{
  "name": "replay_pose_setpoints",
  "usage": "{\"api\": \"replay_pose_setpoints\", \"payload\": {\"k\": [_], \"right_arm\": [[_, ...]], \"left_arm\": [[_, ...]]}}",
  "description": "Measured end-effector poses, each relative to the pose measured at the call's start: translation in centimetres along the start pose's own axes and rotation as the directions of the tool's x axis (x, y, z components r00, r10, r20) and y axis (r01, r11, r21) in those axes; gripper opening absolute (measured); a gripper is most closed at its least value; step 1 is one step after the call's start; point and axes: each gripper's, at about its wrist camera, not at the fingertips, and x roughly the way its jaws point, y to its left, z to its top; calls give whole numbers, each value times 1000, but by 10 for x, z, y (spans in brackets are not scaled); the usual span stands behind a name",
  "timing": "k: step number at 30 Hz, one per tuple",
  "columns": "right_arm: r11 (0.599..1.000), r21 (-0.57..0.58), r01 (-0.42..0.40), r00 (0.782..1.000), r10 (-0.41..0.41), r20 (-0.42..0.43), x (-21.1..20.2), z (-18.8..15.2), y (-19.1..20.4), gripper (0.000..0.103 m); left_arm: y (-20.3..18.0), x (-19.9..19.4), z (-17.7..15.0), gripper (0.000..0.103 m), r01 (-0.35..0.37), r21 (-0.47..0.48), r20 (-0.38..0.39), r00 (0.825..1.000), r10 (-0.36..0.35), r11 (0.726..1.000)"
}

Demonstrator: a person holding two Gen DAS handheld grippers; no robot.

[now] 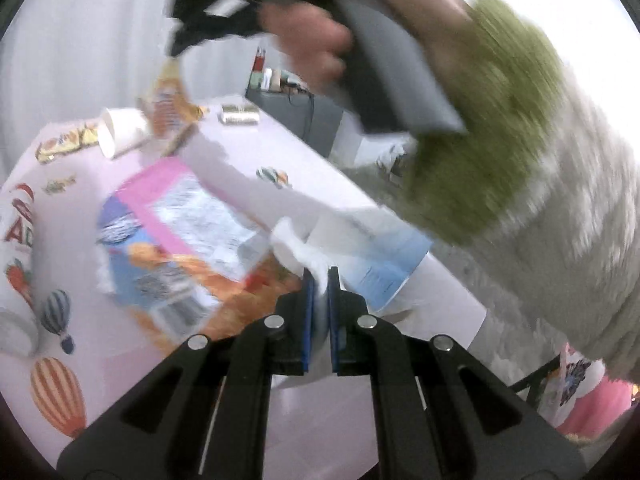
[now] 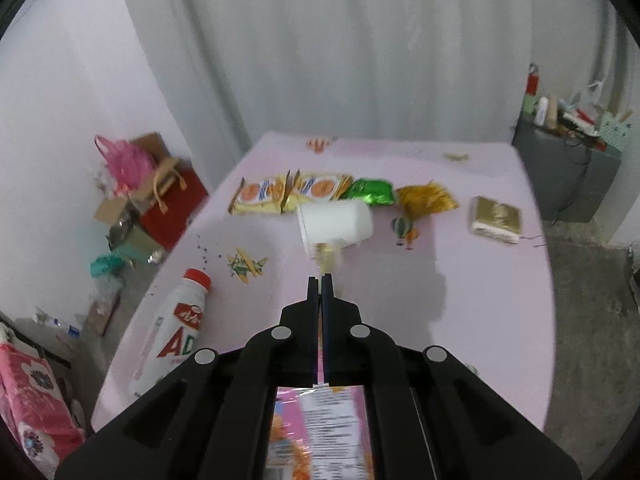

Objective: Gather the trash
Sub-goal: 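Grasp the white cloth with the left tool while the right tool grasps the yellow Enaak packet, then carry the white cloth and yellow packet over the blue wastebasket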

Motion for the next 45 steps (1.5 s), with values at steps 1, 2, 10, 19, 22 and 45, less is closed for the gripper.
{"api": "replay_pose_setpoints", "payload": {"k": [1, 2, 10, 19, 22, 45], "right_arm": [[1000, 7, 1, 1000, -1, 15, -11, -4, -3, 1], [1000, 15, 1, 1000, -2, 29, -21, -10, -6, 1], [994, 106, -41, 991, 26, 134, -83, -43, -34, 1], [983, 170, -65, 963, 17, 267, -150, -70, -57, 1], [979, 196, -59, 951, -4, 308, -175, -86, -70, 1], [611, 720, 328, 845, -531, 65, -271, -350, -248, 1]], "left_arm": [[1, -3, 3, 5, -2, 0, 10, 1000, 2, 1000], [0, -6, 6, 5, -2, 1, 20, 1000, 2, 1000], [-7, -37, 27, 5, -10, -5, 97, 995, 10, 1000], [-8, -73, 63, 5, -37, 24, 204, 978, 32, 999], [-12, -79, 72, 5, -27, 39, 223, 975, 17, 999], [-228, 116, 91, 5, 425, 276, -235, 899, -368, 862]]}}
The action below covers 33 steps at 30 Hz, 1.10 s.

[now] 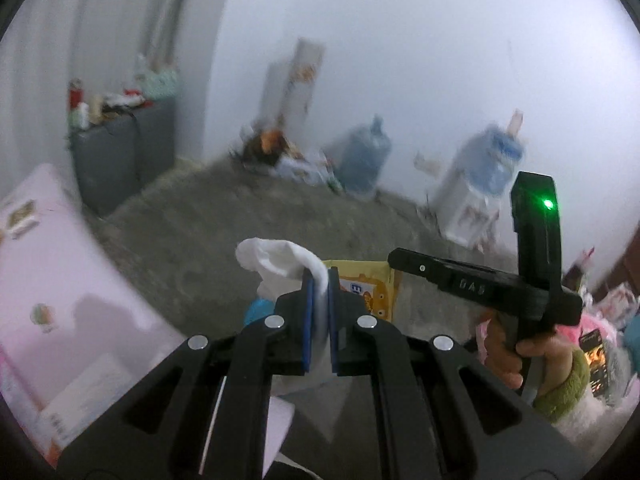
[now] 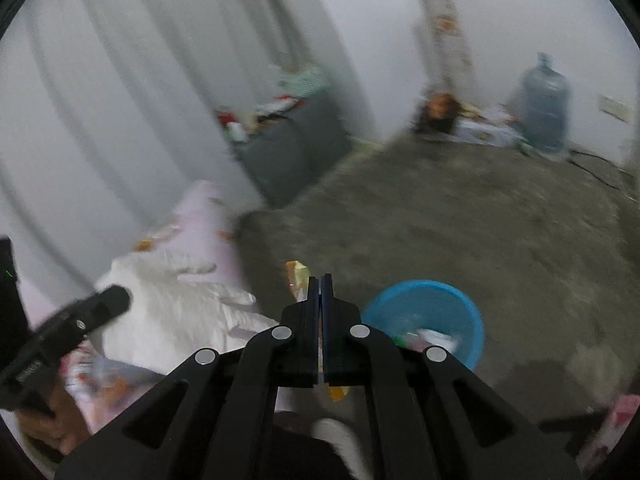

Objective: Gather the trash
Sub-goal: 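Carry the white cloth and yellow packet over the blue wastebasket, then open both tools to drop the cloth and packet into the wastebasket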

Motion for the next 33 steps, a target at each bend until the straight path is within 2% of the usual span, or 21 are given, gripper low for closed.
{"api": "replay_pose_setpoints", "payload": {"k": [3, 6, 14, 16, 17, 18, 19, 21, 23, 25, 28, 31, 33], "right_arm": [[998, 55, 41, 998, -38, -43, 29, -10, -26, 1], [991, 91, 102, 992, -95, -80, 57, -20, -50, 1], [951, 262, 162, 981, -126, -148, 119, -42, -117, 2], [933, 320, 163, 979, -114, -167, 139, -47, -135, 4], [927, 334, 170, 977, -115, -180, 147, -51, -140, 6], [915, 346, 205, 968, -137, -210, 159, -56, -147, 18], [908, 352, 229, 961, -155, -227, 164, -59, -150, 33], [898, 367, 244, 958, -163, -237, 170, -69, -154, 36], [893, 377, 247, 957, -163, -241, 169, -78, -154, 37], [895, 375, 242, 958, -159, -239, 163, -85, -150, 44], [897, 371, 238, 960, -159, -231, 154, -93, -143, 47], [901, 374, 218, 966, -146, -213, 141, -94, -131, 52], [915, 344, 209, 970, -148, -194, 130, -89, -118, 56]], "left_arm": [[-16, 55, 0, 5, 7, 20, -110, 994, -5, 1000], [-21, 113, -2, 5, 5, 16, -225, 974, -1, 1000], [-17, 225, -9, 6, -9, -13, -371, 929, 4, 1000], [-17, 252, -15, 15, -18, -14, -414, 910, 11, 1000], [-16, 264, -18, 29, -30, -14, -439, 898, 21, 999], [-16, 268, -22, 42, -46, -14, -451, 892, 35, 999], [-14, 275, -23, 46, -71, -15, -457, 888, 56, 997], [-13, 276, -27, 49, -101, -22, -468, 880, 79, 995], [-12, 274, -29, 52, -93, -36, -467, 882, 66, 995], [-13, 260, -27, 55, -95, -27, -440, 895, 74, 995], [-14, 232, -24, 57, -107, -24, -406, 910, 88, 994], [-15, 205, -18, 57, -110, -24, -371, 924, 93, 994], [-17, 179, -13, 59, -108, -22, -329, 940, 95, 994]]}}
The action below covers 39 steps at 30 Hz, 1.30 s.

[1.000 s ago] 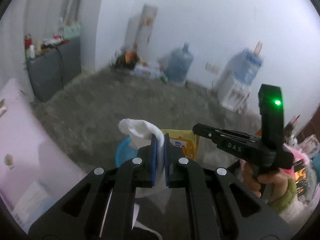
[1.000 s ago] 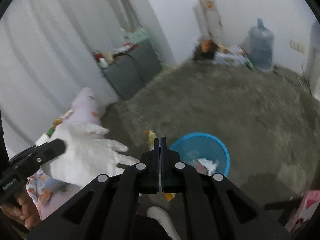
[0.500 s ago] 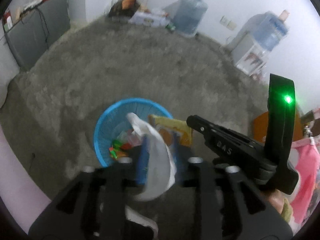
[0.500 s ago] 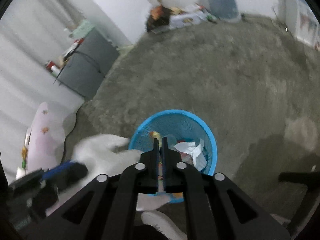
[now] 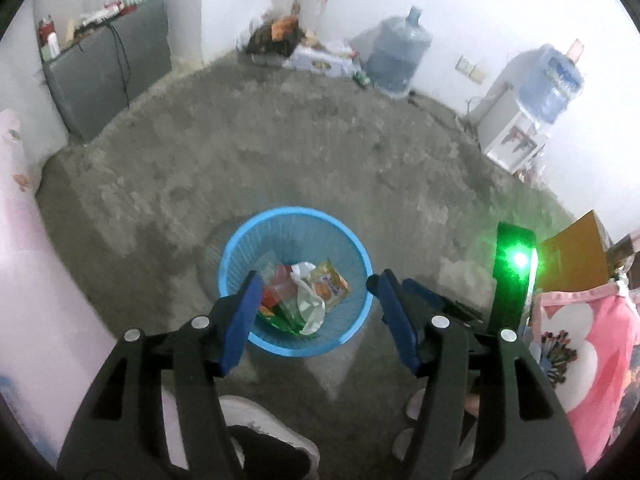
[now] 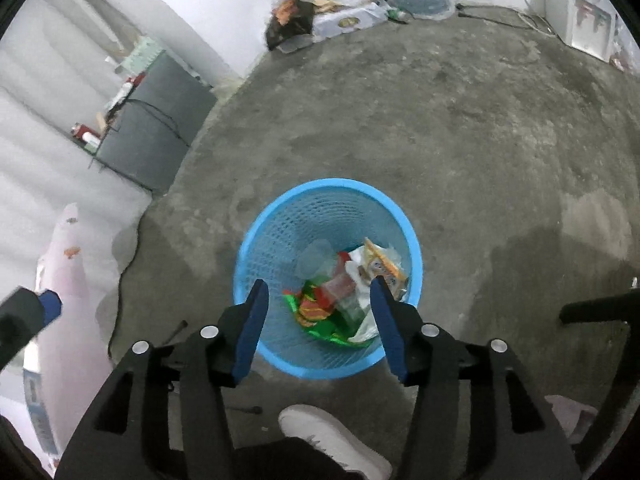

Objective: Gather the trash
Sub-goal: 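Open both tools to drop the cloth and packet into the wastebasket, then move both tools back to the table and grasp the blue-and-white box with the right tool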

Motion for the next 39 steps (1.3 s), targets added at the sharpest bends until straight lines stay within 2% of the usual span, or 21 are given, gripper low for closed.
{"api": "replay_pose_setpoints", "payload": {"k": [2, 7, 10, 14, 18, 22, 24, 26, 27, 30, 32, 34, 35, 37, 39], "right_arm": [[999, -42, 0, 1000, 2, 28, -14, -1, 14, 61], [985, -171, 0, 992, 21, 124, -59, -5, 63, 81], [969, -246, 11, 985, 32, 171, -80, -10, 93, 87], [943, -331, 19, 977, 52, 205, -101, -21, 128, 93], [902, -426, 73, 967, 40, 250, -120, -41, 162, 95], [852, -519, 62, 962, 87, 258, -135, -60, 187, 96], [834, -552, 11, 964, 139, 229, -141, -66, 197, 96], [822, -564, -76, 972, 188, 144, -142, -68, 205, 96], [824, -558, -102, 976, 191, 103, -139, -68, 209, 96], [835, -522, -177, 979, 203, -6, -127, -69, 220, 96], [829, -515, -218, 973, 223, -55, -122, -73, 227, 96], [822, -504, -266, 964, 242, -114, -117, -78, 233, 96], [818, -492, -298, 955, 260, -146, -116, -82, 236, 96], [811, -444, -381, 923, 310, -227, -112, -90, 242, 96], [812, -414, -411, 907, 320, -273, -107, -99, 248, 96]], "left_arm": [[0, -24, -5, 62, -12, 0, 46, 999, 12, 1000], [9, -80, -23, 64, -11, -34, 145, 989, 16, 999], [15, -114, -36, 66, -17, -40, 194, 981, 25, 999], [24, -151, -54, 69, -44, -25, 253, 966, 49, 999], [42, -191, -76, 72, -72, -22, 308, 948, 75, 997], [78, -236, -116, 77, -100, -95, 375, 918, 128, 990], [103, -260, -142, 77, -124, -168, 403, 897, 183, 978], [119, -277, -162, 77, -157, -223, 415, 878, 239, 962], [131, -288, -177, 78, -181, -265, 420, 862, 283, 947], [155, -310, -209, 78, -199, -363, 425, 834, 352, 910], [166, -317, -227, 78, -189, -407, 426, 826, 369, 893], [175, -320, -240, 78, -188, -432, 415, 827, 379, 882], [179, -321, -244, 78, -190, -438, 407, 830, 382, 879], [185, -320, -251, 78, -199, -443, 390, 835, 388, 874], [188, -315, -252, 78, -205, -449, 380, 837, 393, 870]]}}
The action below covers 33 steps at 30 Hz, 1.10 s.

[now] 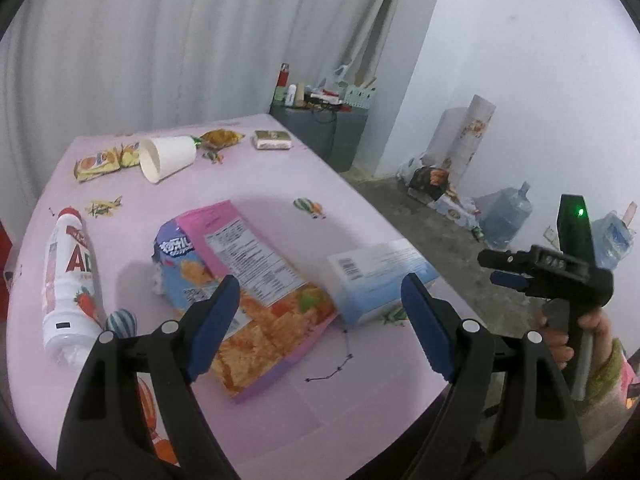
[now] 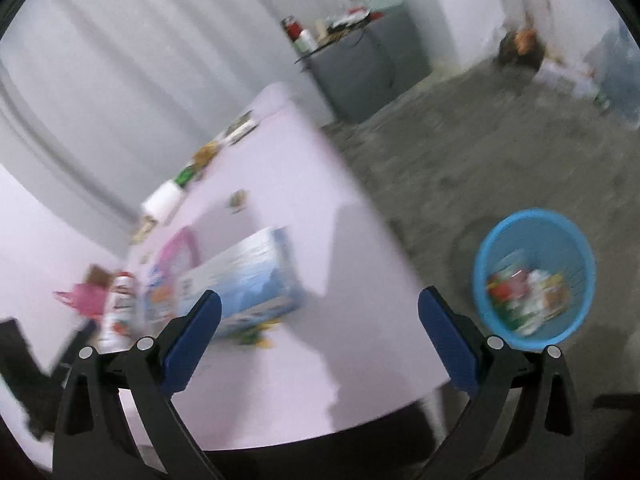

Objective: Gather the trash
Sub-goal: 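Move both tools back to the table and grasp the blue-and-white box with the right tool, then grasp the white paper cup with the left tool while the right tool holds the box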

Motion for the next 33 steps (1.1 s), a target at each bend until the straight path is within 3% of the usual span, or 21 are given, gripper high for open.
{"api": "replay_pose_setpoints", "payload": {"k": [4, 8, 12, 15, 20, 24, 26, 27, 28, 30, 33], "right_arm": [[996, 37, -86, 992, 89, -88, 16, -11, 14, 96], [986, 91, -139, 980, 150, -127, 31, -10, 19, 95], [969, 213, -125, 974, 160, -158, 47, -4, 8, 78], [943, 303, -138, 968, 193, -161, 59, -1, -4, 68], [926, 343, -156, 961, 222, -164, 72, 10, -11, 56], [939, 312, -144, 970, 196, -145, 81, 28, -12, 56], [933, 308, -188, 954, 248, -170, 94, 41, -10, 56], [938, 296, -181, 955, 240, -177, 98, 46, -8, 56], [945, 277, -173, 957, 227, -180, 101, 50, -6, 56], [964, 229, -135, 967, 178, -180, 103, 59, 0, 56], [978, 187, -95, 982, 123, -144, 92, 64, 7, 71]], "left_arm": [[0, 15, 2, 78, 31, -21, -10, 999, -31, 999], [0, 39, 23, 78, 124, -46, -25, 992, -125, 991], [4, 93, 47, 78, 142, -146, -119, 980, -160, 979], [-5, 119, 51, 78, 122, -100, -157, 978, -137, 987], [-20, 152, 35, 73, 168, -90, -265, 946, -186, 982], [-27, 155, 25, 72, 162, -73, -292, 940, -176, 984], [-26, 154, 21, 71, 227, -125, -316, 914, -255, 966], [-27, 152, 17, 71, 257, -151, -333, 896, -294, 954], [-28, 151, 14, 71, 267, -153, -338, 890, -305, 951], [-31, 144, 11, 71, 276, -137, -343, 888, -307, 951], [-24, 123, 12, 71, 272, -139, -307, 902, -302, 952]]}}
